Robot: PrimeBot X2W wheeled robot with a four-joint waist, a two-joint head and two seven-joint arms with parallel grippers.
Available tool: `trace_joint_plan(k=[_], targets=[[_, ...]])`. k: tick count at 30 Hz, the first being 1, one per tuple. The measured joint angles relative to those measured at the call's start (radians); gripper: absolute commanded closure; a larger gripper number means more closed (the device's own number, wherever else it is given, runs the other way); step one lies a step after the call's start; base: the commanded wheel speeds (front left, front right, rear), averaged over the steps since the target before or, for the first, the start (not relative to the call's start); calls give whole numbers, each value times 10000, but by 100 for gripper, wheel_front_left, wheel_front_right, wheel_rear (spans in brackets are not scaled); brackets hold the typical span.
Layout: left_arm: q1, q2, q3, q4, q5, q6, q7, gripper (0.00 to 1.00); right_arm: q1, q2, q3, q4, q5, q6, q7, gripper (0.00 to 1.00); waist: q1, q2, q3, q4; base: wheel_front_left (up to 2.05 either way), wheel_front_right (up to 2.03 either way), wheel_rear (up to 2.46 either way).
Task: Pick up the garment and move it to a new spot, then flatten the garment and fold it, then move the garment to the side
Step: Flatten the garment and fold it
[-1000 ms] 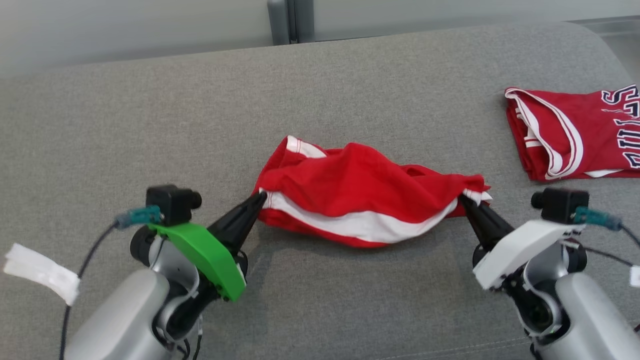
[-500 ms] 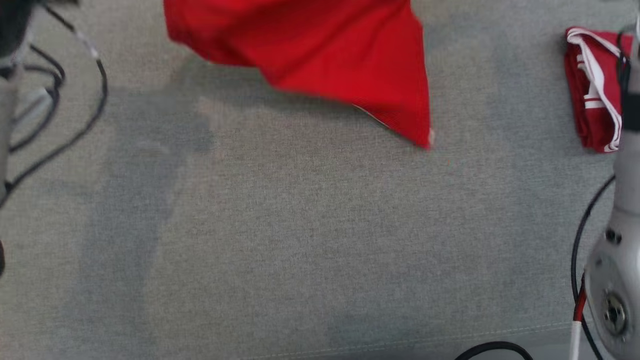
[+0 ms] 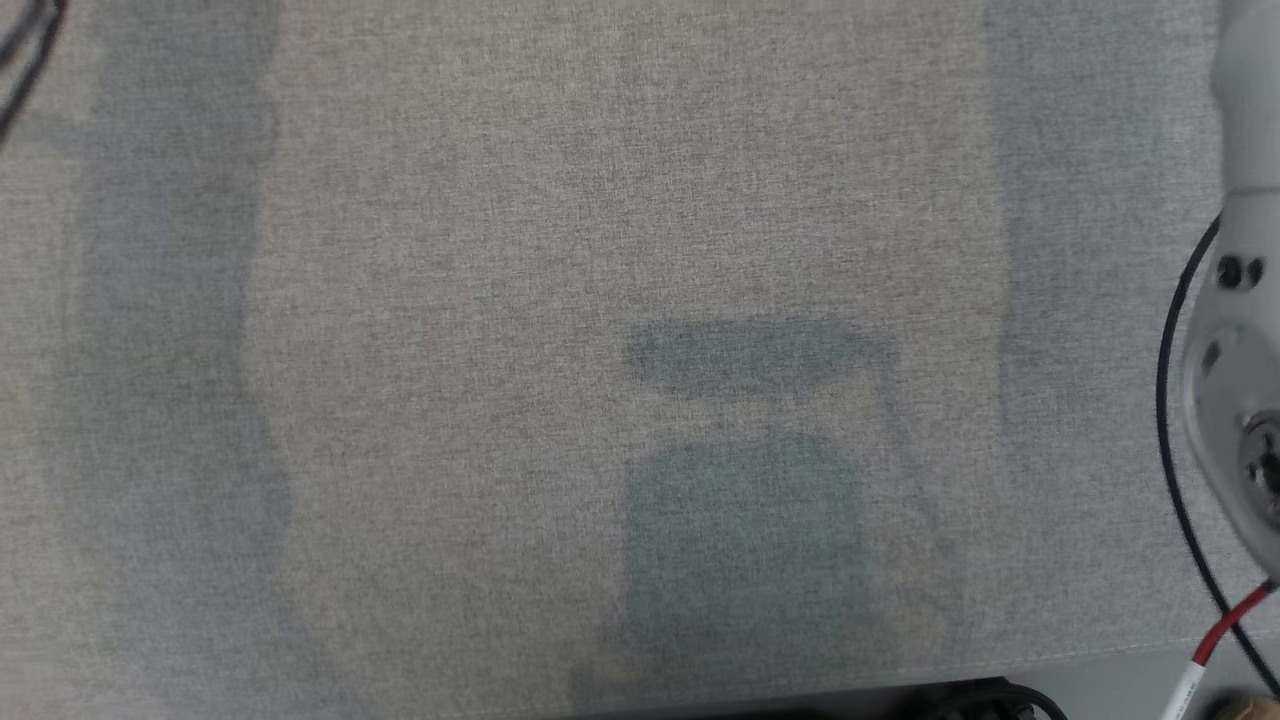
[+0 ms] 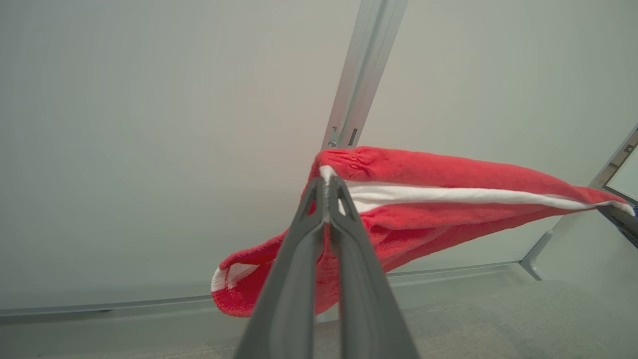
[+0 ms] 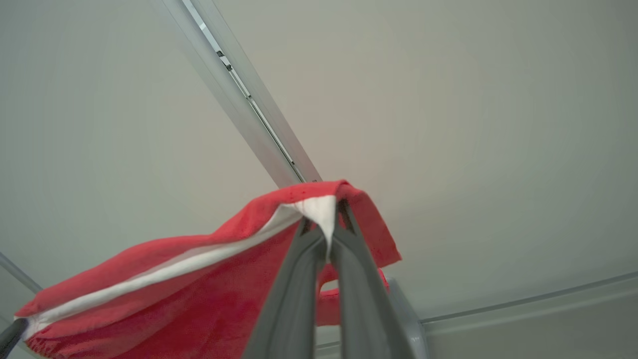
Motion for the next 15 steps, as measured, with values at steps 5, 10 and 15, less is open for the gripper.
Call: trace_joint_plan(k=[5, 10, 15], targets=[[1679, 140, -1158, -408, -556, -29, -393, 100, 1982, -4, 917, 123, 472, -8, -316, 100, 1, 0, 404, -26, 0, 0, 0], [3685, 1062, -2259, -2104, -1699, -31, -1030, 100, 4729, -330, 1981, -1275, 1371, 8, -209, 100, 0, 0, 370, -134, 0, 0, 0], [5945, 1860, -2961, -3622, -2336, -36, -1478, 100, 7543, -1177, 2537, -3536, 2677, 19, -8, 100, -3, 0, -37, -121, 0, 0, 0]])
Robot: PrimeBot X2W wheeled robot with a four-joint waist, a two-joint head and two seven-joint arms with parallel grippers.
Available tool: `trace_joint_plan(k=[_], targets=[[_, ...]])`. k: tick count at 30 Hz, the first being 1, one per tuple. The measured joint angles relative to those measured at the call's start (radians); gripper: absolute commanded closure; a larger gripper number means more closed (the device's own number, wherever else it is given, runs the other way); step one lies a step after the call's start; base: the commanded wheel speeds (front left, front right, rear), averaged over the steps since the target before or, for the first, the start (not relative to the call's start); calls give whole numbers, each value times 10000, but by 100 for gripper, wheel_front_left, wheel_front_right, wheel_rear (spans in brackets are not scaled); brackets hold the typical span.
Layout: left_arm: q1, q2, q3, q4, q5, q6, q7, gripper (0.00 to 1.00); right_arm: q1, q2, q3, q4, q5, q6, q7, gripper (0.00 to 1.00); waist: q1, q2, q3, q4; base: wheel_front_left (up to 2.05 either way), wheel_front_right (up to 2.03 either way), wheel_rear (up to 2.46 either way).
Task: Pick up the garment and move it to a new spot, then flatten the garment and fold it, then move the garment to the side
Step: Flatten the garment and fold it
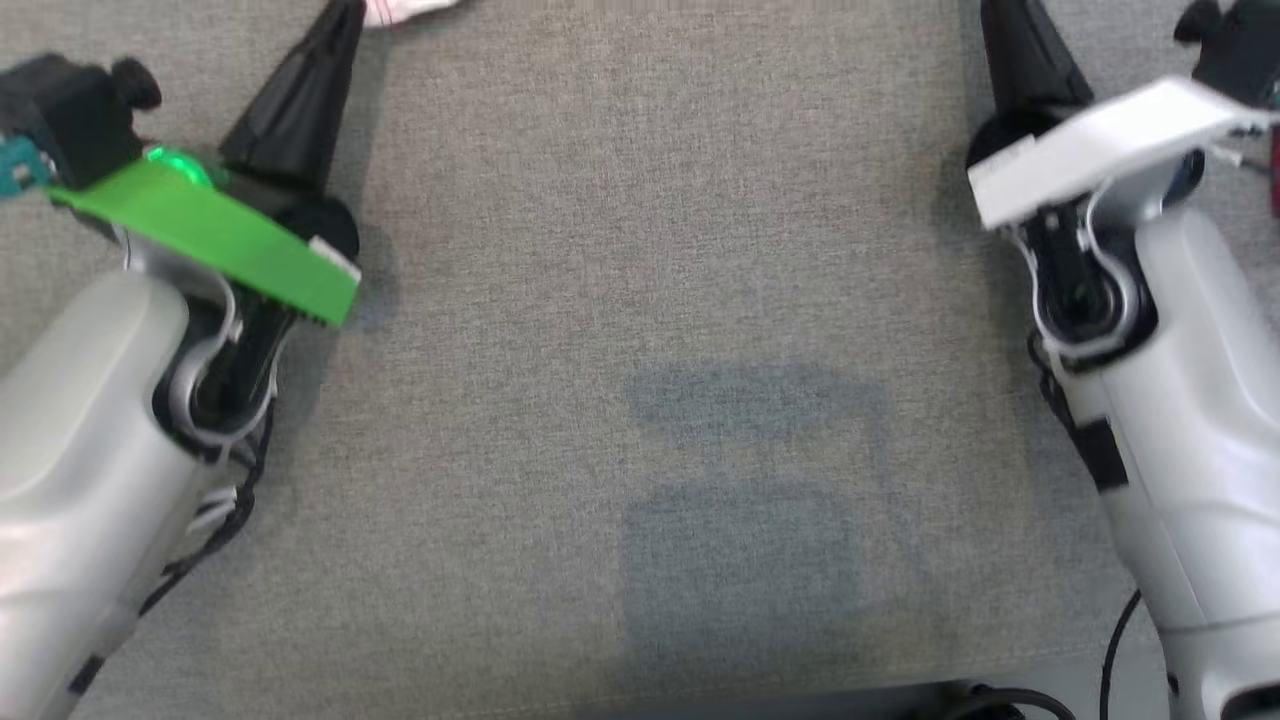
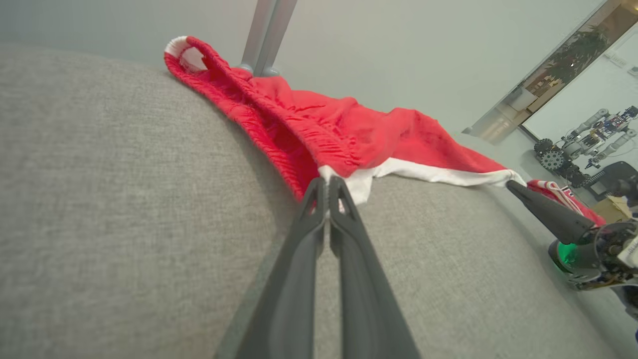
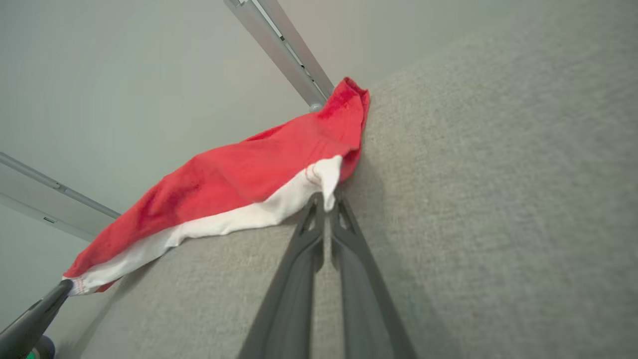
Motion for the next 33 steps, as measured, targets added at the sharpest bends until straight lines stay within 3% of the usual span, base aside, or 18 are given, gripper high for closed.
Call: trace_joint_plan(k=[6, 11, 15, 25, 26, 28, 30, 33], targets=[[2672, 894, 153, -1705, -125, 105, -132, 100, 3382, -809, 198, -2255, 947, -8, 410, 100, 0, 0, -984, -30, 0, 0, 0], [5204, 1607, 326, -3563, -186, 1039, -165, 100, 6041, -1396, -144, -3983, 1674, -29, 949, 100, 0, 1, -1957, -111, 0, 0, 0], [7395, 1530, 1204, -5170, -449, 1787, -174, 100, 7954, -1693, -1133, -5254, 2073, -29, 1371, 100, -1, 1, -2868, -195, 0, 0, 0], [8787, 988, 1536, -5770, 27, 2054, -174, 100, 8135, -1584, -1338, -5570, 314, -31, 1983, 100, -1, 1, -3910, -196, 0, 0, 0], [8797, 959, 1538, -5733, 58, 2077, -174, 100, 8015, -1584, -1267, -5528, 19, -31, 1985, 80, -1, 1, -3941, -161, 0, 0, 0], [8834, 848, 1522, -5676, 69, 2077, -174, 100, 7826, -1511, -1118, -5430, -355, -29, 2008, 71, 0, 1, -3989, -79, 0, 0, 0], [8891, 769, 1501, -5643, 88, 2077, -174, 100, 7711, -1471, -993, -5292, -637, -31, 2029, 82, -1, 1, -4033, 4, 0, 0, 0], [9001, 683, 1488, -5580, 90, 2067, -174, 100, 7580, -1450, -934, -5125, -918, -31, 2052, 80, -1, 1, -4078, 143, 0, 0, 0]])
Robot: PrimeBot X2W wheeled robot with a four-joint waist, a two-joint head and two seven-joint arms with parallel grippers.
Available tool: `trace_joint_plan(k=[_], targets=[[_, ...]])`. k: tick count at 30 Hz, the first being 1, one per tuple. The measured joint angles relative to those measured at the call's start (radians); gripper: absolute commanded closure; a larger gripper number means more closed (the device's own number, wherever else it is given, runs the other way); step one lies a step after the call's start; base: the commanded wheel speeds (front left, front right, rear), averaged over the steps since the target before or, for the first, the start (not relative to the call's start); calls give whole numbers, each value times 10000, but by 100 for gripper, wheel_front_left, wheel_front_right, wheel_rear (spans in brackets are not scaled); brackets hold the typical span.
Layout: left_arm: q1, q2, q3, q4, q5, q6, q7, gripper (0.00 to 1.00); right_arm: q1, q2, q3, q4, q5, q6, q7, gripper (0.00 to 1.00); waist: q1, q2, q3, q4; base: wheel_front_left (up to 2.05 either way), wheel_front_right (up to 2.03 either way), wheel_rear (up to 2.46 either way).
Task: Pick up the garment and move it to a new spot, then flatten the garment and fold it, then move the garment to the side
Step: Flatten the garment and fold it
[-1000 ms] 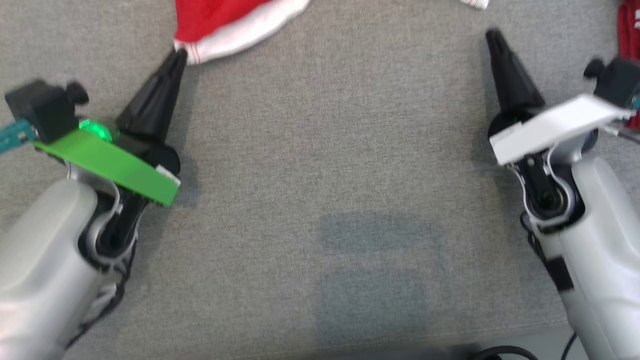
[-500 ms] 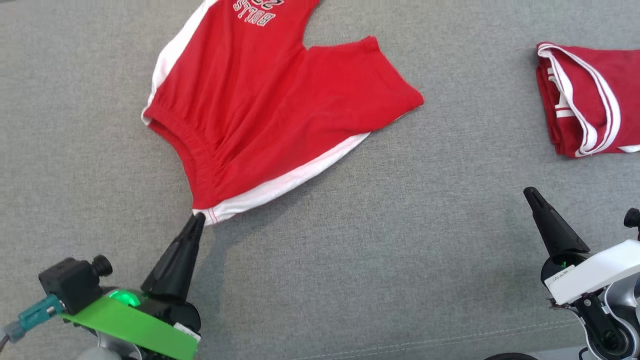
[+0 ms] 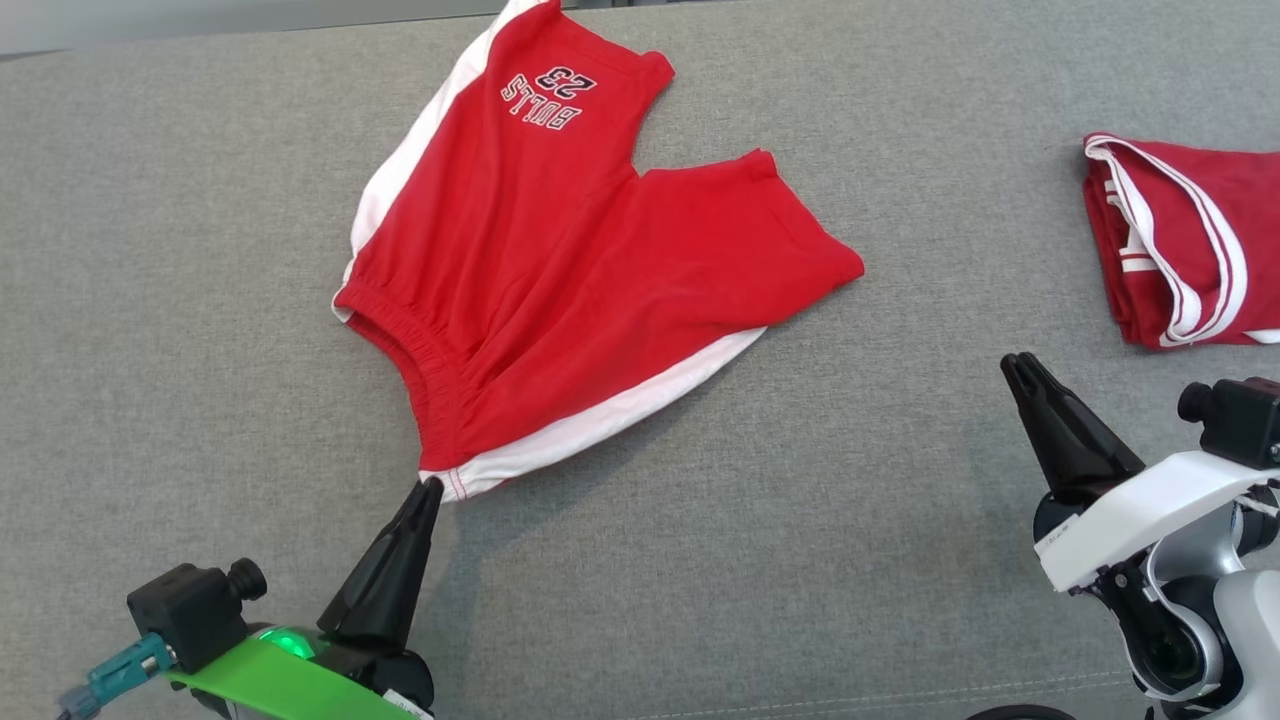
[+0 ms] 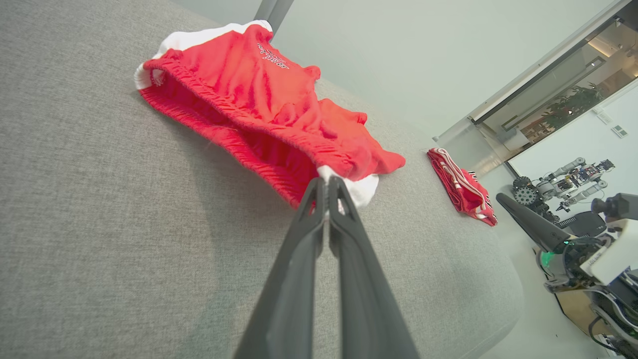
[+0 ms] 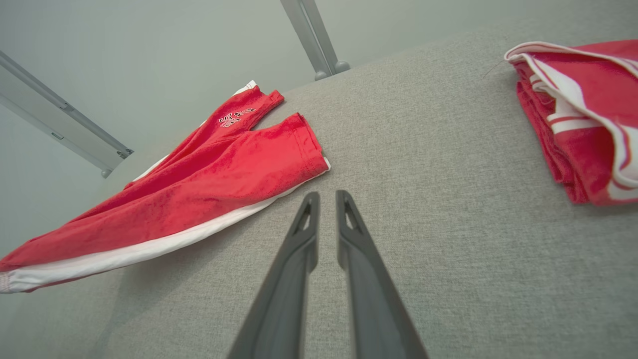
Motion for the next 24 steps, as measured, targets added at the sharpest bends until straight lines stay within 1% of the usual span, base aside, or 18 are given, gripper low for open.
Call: trace_joint_plan(k=[1, 2, 3, 4, 8, 15, 18, 24], targets=[[10, -13, -6, 23, 0, -23, 0, 100, -39, 17, 4, 54, -44, 0, -10, 76, 0, 0, -13, 48, 0, 0, 0], [12, -31, -2, 50, -6, -46, 0, 100, -79, 27, 8, 100, -167, 2, -58, 65, 0, 0, -27, 95, 0, 0, 0], [16, -52, 6, 104, -8, -46, 0, 100, -111, 23, 13, 148, -272, 2, -94, 44, 0, 0, -44, 143, 0, 0, 0], [26, -71, 10, 174, -23, -48, 0, 100, -131, 15, 21, 201, -395, 0, -173, 0, 0, 0, -63, 184, 0, 0, 0], [82, -100, -203, 594, 109, -69, 13, 100, -174, 63, 96, 535, -740, 2, -393, 0, 0, 0, -214, 285, 0, 0, 0], [505, -602, -579, 1517, -104, -165, 73, 100, -128, 94, 328, 1022, -1129, 2, -734, 0, 0, 0, -620, 328, 0, 0, 0], [570, -721, -686, 2067, -56, -159, 73, 100, -74, 65, 449, 1250, -1310, 2, -840, 0, 0, 0, -800, 333, 0, 0, 0], [1037, -836, -800, 3269, 33, 115, 61, 100, 275, -21, 525, 1599, -1871, 2, -1365, 0, 0, 0, -1215, 408, 0, 0, 0]])
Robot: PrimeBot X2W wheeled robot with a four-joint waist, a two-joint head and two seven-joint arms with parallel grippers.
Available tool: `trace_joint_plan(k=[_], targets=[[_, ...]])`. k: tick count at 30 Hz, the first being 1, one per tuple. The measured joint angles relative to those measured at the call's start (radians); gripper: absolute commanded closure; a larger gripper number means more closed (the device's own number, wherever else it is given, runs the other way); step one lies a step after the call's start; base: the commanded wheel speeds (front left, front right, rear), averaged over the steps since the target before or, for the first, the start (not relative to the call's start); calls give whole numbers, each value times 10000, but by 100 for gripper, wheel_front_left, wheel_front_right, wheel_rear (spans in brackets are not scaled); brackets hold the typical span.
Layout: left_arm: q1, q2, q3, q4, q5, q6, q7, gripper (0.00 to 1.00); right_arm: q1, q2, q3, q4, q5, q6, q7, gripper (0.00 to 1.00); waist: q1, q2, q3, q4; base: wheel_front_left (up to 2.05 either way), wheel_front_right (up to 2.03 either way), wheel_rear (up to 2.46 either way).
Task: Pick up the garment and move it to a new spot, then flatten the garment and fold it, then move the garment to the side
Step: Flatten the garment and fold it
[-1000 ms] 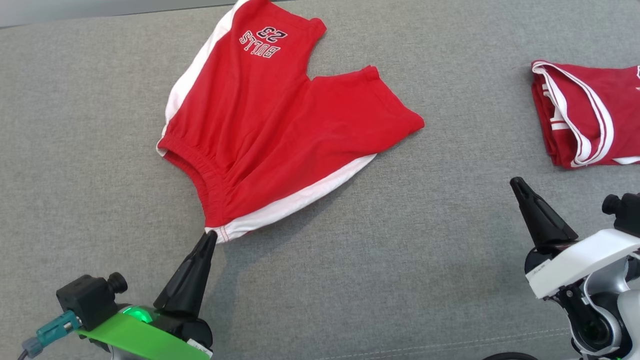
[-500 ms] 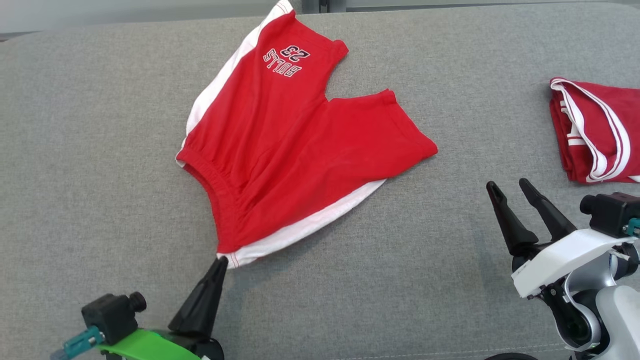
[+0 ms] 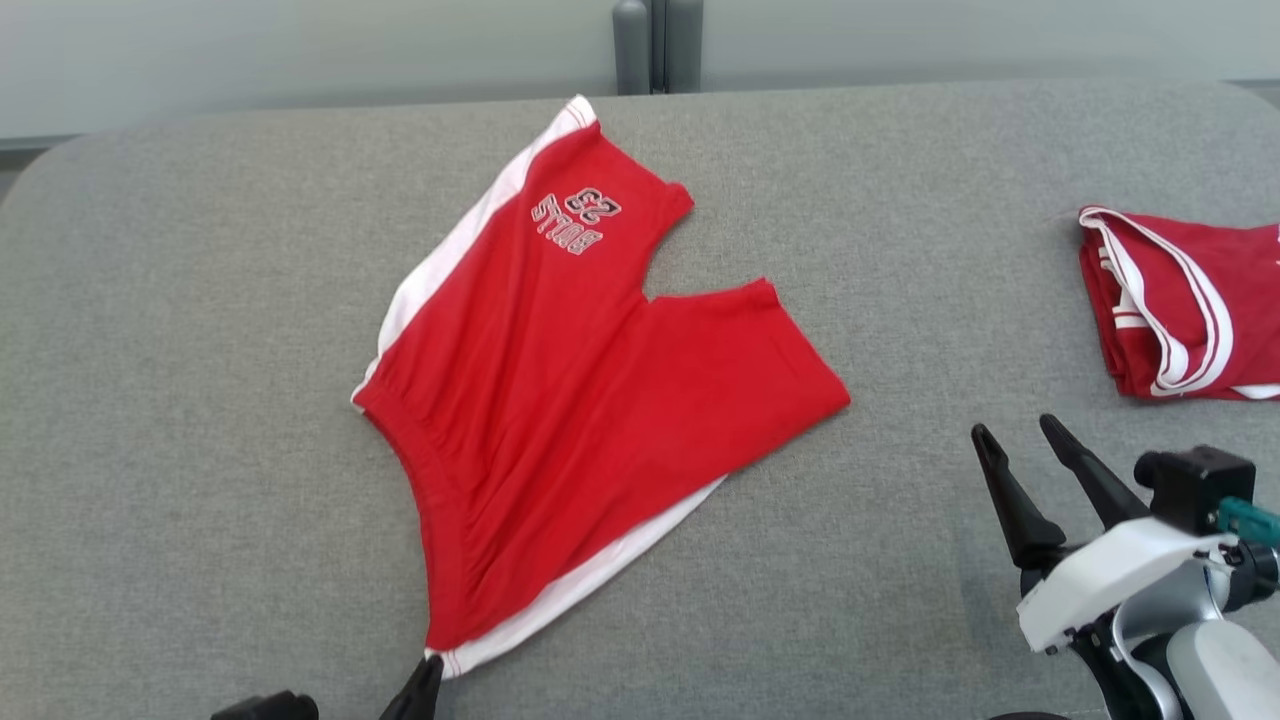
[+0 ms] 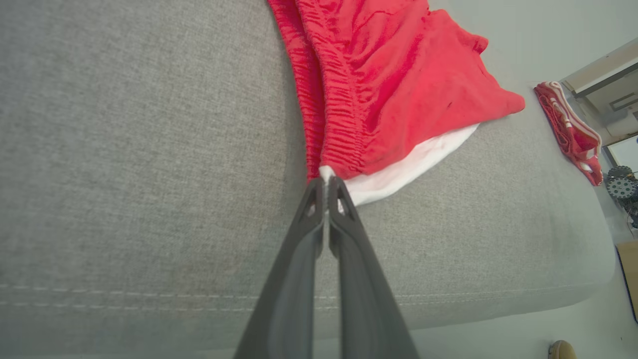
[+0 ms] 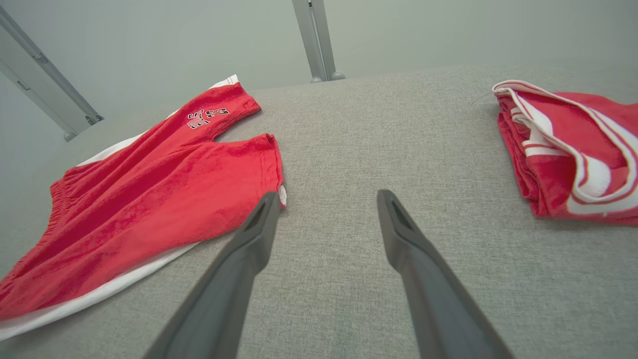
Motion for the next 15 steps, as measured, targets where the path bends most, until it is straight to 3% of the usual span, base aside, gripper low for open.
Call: trace_joint_plan(k=[5, 9, 15], targets=[[360, -268, 445, 840, 17, 77, -21, 100, 480, 102, -94, 343, -828, 0, -1137, 0, 0, 0, -385, 109, 0, 0, 0], [516, -784, 1701, 1212, 546, 104, -52, 100, 960, 426, -253, 844, -1685, 0, -2199, 0, 0, 0, -686, 242, 0, 0, 0], [801, -1603, 2924, 1595, 1442, -236, -61, 100, 1411, 1168, -399, 1369, -2727, 0, -2568, 0, 0, 0, -1021, 452, 0, 0, 0]])
